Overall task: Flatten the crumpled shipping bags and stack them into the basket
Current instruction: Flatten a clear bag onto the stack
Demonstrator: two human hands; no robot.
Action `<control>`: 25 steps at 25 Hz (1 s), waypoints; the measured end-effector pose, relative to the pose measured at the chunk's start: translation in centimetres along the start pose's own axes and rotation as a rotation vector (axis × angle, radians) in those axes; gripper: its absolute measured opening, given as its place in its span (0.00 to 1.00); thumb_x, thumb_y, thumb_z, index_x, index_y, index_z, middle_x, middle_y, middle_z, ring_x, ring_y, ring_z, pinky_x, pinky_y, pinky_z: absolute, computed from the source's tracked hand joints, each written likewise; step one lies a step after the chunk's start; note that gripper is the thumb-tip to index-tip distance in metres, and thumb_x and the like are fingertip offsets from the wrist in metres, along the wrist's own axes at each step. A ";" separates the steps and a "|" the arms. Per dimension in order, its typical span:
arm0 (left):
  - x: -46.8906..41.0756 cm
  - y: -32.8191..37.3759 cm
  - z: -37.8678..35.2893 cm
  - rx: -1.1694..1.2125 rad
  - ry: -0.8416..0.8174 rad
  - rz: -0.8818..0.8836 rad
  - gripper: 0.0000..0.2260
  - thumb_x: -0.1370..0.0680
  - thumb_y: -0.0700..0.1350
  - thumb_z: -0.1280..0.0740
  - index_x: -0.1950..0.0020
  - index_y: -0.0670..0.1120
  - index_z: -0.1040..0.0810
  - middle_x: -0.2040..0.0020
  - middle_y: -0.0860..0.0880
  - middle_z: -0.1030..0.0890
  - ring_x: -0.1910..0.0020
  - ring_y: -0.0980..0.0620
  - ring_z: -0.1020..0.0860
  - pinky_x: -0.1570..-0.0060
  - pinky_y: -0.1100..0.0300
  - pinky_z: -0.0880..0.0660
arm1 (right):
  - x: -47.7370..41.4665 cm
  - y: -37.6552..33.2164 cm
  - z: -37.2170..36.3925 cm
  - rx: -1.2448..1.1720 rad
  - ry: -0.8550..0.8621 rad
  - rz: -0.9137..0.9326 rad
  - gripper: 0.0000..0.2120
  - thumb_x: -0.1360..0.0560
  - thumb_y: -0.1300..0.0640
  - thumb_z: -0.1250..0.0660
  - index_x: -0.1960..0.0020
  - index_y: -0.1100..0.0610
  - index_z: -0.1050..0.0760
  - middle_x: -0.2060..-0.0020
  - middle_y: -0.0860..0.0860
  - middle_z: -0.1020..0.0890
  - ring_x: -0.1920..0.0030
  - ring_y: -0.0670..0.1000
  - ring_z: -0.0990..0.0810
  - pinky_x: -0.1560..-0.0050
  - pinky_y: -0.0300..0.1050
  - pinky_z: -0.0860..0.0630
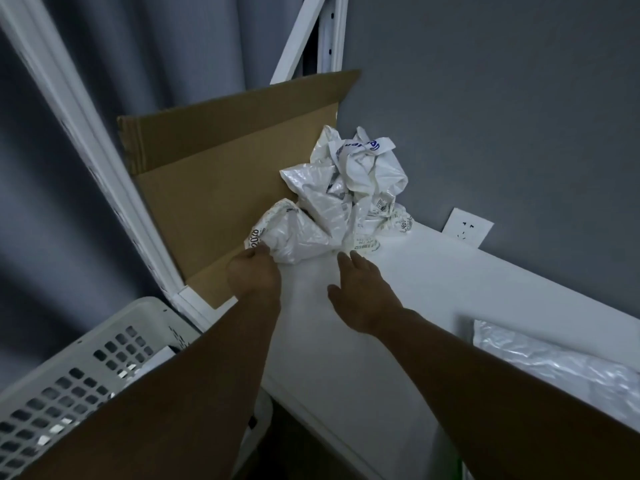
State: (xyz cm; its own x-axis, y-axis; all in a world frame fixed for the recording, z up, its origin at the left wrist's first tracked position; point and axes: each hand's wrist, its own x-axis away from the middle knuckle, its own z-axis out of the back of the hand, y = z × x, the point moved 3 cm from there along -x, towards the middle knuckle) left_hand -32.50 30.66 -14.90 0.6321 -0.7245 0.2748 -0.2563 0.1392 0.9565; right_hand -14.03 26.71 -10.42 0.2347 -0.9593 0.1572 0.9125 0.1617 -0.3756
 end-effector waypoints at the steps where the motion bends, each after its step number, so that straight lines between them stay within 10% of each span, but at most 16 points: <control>1: 1.3 0.4 0.5 -0.013 0.016 0.005 0.11 0.30 0.51 0.33 0.59 0.45 0.18 0.54 0.40 0.16 0.51 0.38 0.18 0.44 0.42 0.21 | 0.6 -0.5 0.5 -0.018 0.014 0.005 0.33 0.17 0.50 0.42 0.19 0.59 0.53 0.19 0.59 0.50 0.20 0.59 0.52 0.22 0.56 0.44; 9: 12.4 3.6 3.5 0.110 -0.020 0.109 0.09 0.32 0.45 0.28 0.74 0.49 0.17 0.70 0.50 0.17 0.61 0.44 0.18 0.47 0.46 0.20 | 7.5 -1.0 4.1 -0.171 0.116 -0.068 0.31 0.18 0.50 0.39 0.22 0.60 0.48 0.25 0.61 0.38 0.29 0.64 0.32 0.31 0.57 0.31; 17: 21.8 4.7 1.6 0.212 -0.073 0.103 0.11 0.28 0.46 0.23 0.65 0.42 0.19 0.72 0.50 0.19 0.68 0.49 0.20 0.57 0.53 0.19 | 15.0 4.0 8.8 -0.323 0.365 -0.141 0.12 0.17 0.54 0.39 0.38 0.60 0.28 0.43 0.59 0.22 0.48 0.58 0.21 0.47 0.46 0.27; 25: 25.7 2.8 -2.5 0.330 -0.099 0.237 0.16 0.30 0.29 0.28 0.43 0.33 0.25 0.48 0.33 0.20 0.58 0.40 0.17 0.66 0.56 0.18 | 19.6 10.2 8.8 -0.664 0.590 -0.198 0.04 0.21 0.57 0.33 0.52 0.52 0.20 0.58 0.53 0.17 0.56 0.55 0.18 0.51 0.53 0.19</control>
State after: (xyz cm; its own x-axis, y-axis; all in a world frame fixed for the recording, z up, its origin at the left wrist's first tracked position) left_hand -15.14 14.10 -4.95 0.4581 -0.7620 0.4578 -0.6173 0.0979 0.7806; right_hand 2.79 11.58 -3.14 -0.2818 -0.9477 -0.1495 0.4948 -0.0101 -0.8689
